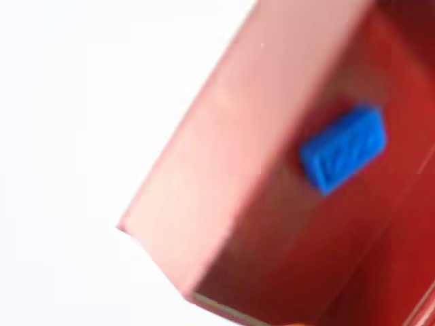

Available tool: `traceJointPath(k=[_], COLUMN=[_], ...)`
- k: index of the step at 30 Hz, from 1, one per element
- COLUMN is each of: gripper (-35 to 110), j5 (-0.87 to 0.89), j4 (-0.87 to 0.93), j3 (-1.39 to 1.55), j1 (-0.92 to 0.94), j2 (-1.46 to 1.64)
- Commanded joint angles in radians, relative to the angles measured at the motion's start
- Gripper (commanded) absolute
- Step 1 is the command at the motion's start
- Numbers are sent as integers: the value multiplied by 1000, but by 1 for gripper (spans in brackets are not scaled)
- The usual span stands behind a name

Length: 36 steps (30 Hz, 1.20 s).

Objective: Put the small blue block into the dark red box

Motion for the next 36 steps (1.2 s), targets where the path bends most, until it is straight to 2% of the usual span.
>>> traceJointPath(k=[1, 6, 10, 17, 25, 36], gripper=[0, 0, 0, 0, 0, 0], j5=[-31, -80, -97, -210, -258, -245], j4=[29, 5, 28, 41, 0, 2], j3=[140, 379, 592, 726, 873, 873], j1=[-209, -581, -761, -991, -1062, -1054], j2=[307, 621, 847, 851, 877, 876])
